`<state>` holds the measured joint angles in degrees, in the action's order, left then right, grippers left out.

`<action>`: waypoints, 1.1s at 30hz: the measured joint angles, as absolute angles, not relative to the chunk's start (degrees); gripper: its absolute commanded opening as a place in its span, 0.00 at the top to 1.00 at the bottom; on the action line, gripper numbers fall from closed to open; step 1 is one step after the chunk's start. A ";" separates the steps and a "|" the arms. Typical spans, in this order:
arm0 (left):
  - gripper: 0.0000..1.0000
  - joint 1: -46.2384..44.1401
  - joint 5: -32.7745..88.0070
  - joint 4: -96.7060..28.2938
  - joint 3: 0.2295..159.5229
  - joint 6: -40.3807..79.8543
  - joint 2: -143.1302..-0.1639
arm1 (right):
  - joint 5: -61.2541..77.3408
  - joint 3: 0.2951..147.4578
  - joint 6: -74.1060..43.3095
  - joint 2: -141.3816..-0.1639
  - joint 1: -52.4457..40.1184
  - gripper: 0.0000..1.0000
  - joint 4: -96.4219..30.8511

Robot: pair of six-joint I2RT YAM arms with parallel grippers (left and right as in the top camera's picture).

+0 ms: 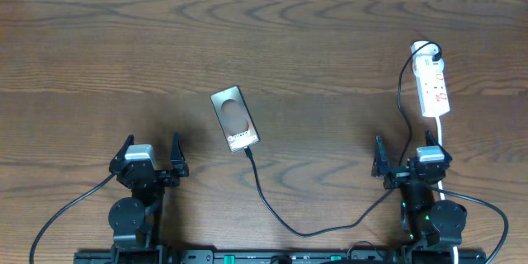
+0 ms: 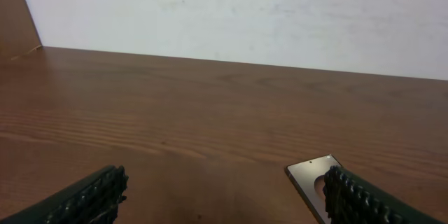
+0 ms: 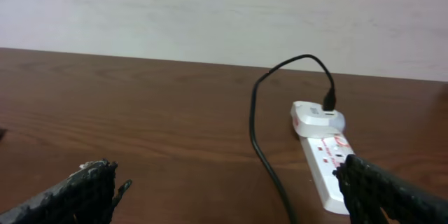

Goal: Plug charger to phone and switch on socket

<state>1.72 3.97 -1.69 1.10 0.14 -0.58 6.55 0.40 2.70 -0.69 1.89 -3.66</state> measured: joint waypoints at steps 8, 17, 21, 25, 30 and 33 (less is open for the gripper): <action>0.08 1.72 3.97 -1.69 1.10 0.14 -0.60 | 5.32 0.40 3.22 -0.69 1.89 0.01 -3.75; 0.08 1.72 3.97 -1.69 1.10 0.14 -0.60 | 2.96 0.40 3.20 -0.69 3.86 0.01 -4.01; 0.08 1.72 3.97 -1.69 1.10 0.14 -0.58 | 2.76 0.40 2.26 -0.69 5.13 0.01 -4.01; 0.08 1.72 3.97 -1.69 1.10 0.14 -0.60 | 2.74 0.40 1.21 -0.69 5.26 0.01 -4.03; 0.08 1.72 3.97 -1.69 1.10 0.14 -0.60 | 2.74 0.40 0.56 -0.69 5.26 0.01 -4.01; 0.08 1.72 3.97 -1.69 1.10 0.14 -0.60 | 2.13 0.40 0.19 -0.69 5.26 0.01 -4.03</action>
<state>1.72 3.97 -1.69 1.10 0.14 -0.60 2.13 0.40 0.19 -0.69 5.26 -4.03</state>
